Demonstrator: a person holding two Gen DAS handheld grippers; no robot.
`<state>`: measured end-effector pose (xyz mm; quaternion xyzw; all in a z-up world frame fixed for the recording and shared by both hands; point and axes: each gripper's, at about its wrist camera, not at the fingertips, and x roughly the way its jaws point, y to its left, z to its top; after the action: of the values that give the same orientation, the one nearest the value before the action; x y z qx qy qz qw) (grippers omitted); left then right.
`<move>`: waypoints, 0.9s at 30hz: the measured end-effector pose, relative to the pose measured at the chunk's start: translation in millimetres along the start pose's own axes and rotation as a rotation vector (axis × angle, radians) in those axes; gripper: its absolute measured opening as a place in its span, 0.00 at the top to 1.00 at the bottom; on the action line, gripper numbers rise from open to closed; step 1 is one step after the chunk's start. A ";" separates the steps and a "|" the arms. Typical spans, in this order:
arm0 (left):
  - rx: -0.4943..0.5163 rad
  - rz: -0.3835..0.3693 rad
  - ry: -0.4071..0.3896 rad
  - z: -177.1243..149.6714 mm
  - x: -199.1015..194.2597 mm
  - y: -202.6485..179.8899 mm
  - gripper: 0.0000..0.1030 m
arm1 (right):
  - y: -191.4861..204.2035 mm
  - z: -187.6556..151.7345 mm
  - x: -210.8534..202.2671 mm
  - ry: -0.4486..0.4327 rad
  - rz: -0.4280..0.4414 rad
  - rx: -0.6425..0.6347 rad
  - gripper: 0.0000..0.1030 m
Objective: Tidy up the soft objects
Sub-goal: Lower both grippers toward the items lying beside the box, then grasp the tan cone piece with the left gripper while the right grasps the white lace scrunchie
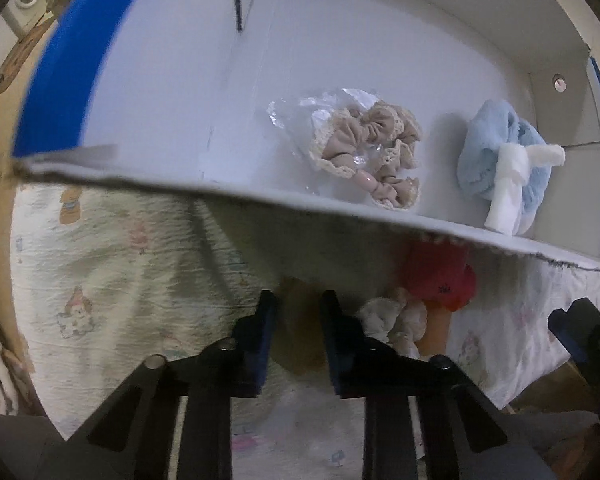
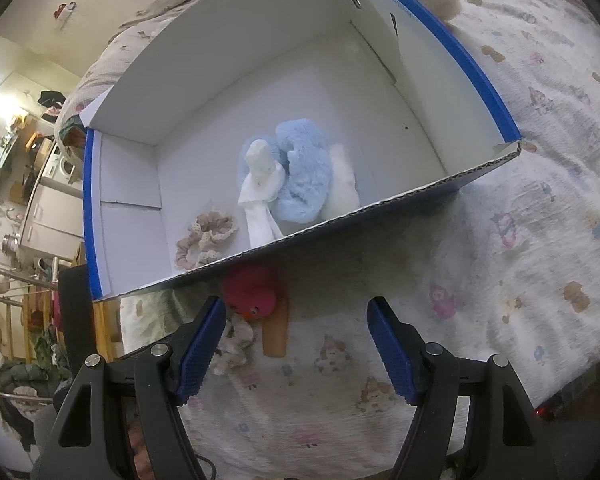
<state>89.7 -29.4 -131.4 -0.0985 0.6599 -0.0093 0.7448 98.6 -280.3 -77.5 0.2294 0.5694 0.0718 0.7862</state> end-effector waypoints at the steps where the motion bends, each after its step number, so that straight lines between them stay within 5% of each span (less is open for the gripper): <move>1: 0.000 -0.004 0.001 0.0 -1.0 1.4 0.87 | 0.8 -0.5 0.7 0.001 -0.001 -0.002 0.25; 7: -0.003 -0.018 -0.024 1.3 -14.2 15.2 0.90 | 8.6 -3.9 5.9 0.019 -0.003 -0.034 0.25; 16: -0.025 -0.016 -0.083 4.0 -41.7 41.7 0.91 | 31.2 -23.1 38.5 0.194 0.188 -0.025 0.25; 19: -0.030 -0.013 -0.100 1.8 -50.6 51.0 0.91 | 48.0 -27.4 50.9 0.211 0.176 -0.054 0.36; 27: -0.049 -0.010 -0.138 -14.8 -66.1 68.8 0.91 | 80.5 -31.2 88.6 0.248 0.096 -0.097 0.39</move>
<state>58.6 45.6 -79.1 -0.1202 0.6064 0.0101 0.7860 111.9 -167.2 -126.0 0.2076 0.6464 0.1647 0.7155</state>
